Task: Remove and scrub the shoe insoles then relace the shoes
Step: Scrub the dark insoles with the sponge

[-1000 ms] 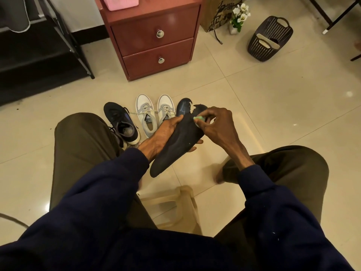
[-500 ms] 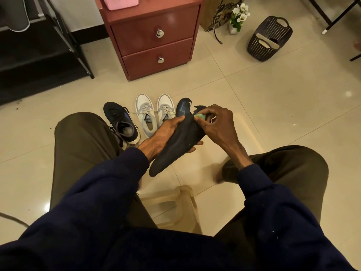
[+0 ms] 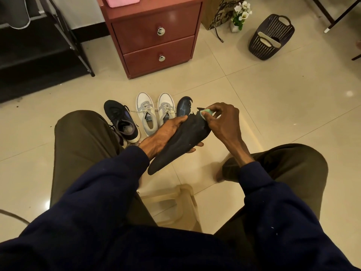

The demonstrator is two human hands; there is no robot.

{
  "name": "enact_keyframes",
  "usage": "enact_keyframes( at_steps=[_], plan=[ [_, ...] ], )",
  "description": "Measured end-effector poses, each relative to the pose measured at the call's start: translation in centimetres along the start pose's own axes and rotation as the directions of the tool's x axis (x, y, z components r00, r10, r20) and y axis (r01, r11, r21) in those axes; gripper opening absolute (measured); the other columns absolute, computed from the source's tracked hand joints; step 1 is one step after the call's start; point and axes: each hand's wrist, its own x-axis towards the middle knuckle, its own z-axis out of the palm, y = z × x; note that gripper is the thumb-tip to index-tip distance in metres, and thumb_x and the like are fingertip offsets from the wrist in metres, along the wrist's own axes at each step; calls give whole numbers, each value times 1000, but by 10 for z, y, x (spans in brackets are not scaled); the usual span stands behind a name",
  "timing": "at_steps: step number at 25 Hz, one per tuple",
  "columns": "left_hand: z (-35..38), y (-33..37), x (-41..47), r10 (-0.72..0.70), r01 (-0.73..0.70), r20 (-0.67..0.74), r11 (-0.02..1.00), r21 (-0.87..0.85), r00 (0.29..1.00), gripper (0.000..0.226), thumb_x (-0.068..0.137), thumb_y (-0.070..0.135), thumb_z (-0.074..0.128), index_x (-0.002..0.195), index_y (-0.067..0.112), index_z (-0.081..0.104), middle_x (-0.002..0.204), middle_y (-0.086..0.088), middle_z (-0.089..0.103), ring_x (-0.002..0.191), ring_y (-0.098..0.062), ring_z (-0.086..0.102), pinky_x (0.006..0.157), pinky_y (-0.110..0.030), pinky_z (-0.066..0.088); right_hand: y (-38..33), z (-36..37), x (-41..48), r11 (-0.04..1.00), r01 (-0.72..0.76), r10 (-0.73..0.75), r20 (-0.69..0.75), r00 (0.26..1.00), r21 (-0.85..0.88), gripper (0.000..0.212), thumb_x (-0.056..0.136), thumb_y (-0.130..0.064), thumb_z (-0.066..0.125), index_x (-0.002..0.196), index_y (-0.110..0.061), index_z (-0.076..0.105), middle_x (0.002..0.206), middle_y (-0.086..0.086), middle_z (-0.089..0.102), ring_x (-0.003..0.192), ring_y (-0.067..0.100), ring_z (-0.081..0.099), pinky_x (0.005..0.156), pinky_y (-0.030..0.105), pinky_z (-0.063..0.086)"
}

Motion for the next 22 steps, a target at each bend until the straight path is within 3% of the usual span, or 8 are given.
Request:
enact_keyframes(
  at_steps=[2, 6, 10, 15, 19, 22],
  plan=[
    [2, 0, -1, -4, 4, -1, 1000, -9, 1000, 45, 106, 46, 43, 131, 12, 59, 125, -24, 69, 95, -42, 74, 74, -47, 62, 9, -2, 1, 995, -63, 57, -82, 995, -72, 14, 87, -30, 76, 93, -17, 78, 92, -3, 73, 82, 13, 62, 76, 36, 57],
    [1, 1, 0, 1, -1, 6, 1000, 3, 1000, 48, 107, 47, 40, 132, 10, 57, 124, -25, 70, 96, -41, 74, 74, -46, 62, 0, 0, 0, 997, 78, -78, 27, 997, 11, 8, 85, -24, 79, 92, -21, 79, 95, -4, 69, 87, 13, 60, 73, 24, 50],
    [2, 0, -1, 0, 0, -1, 1000, -12, 1000, 47, 106, 47, 42, 131, 11, 59, 123, -24, 70, 96, -42, 74, 74, -47, 62, 8, -6, 3, 998, -69, 69, -48, 996, 8, 10, 86, -26, 80, 92, -18, 80, 90, -5, 70, 78, 11, 64, 75, 32, 58],
    [0, 2, 2, 37, -37, 1, 998, -49, 999, 58, 105, 49, 42, 146, 9, 51, 133, -25, 65, 110, -46, 67, 79, -47, 60, -7, -3, -1, 995, 85, -88, 54, 995, 59, 12, 88, -26, 78, 98, -17, 79, 93, -3, 72, 81, 8, 66, 73, 16, 54],
    [-3, 1, 3, 31, -31, -2, 998, -59, 1000, 58, 105, 49, 43, 146, 8, 51, 133, -26, 65, 110, -47, 68, 80, -49, 60, 1, -6, 2, 1000, -23, 23, -27, 999, -4, 16, 89, -24, 78, 98, -12, 78, 98, 5, 72, 84, 16, 67, 73, 18, 53],
    [-4, 1, 3, 40, -40, 12, 998, -43, 999, 58, 106, 49, 41, 146, 9, 50, 134, -26, 64, 115, -47, 65, 83, -48, 59, -3, -5, 0, 999, 35, -35, 42, 998, 0, 16, 89, -25, 79, 99, -13, 79, 96, 3, 72, 82, 13, 66, 73, 18, 55]
  ],
)
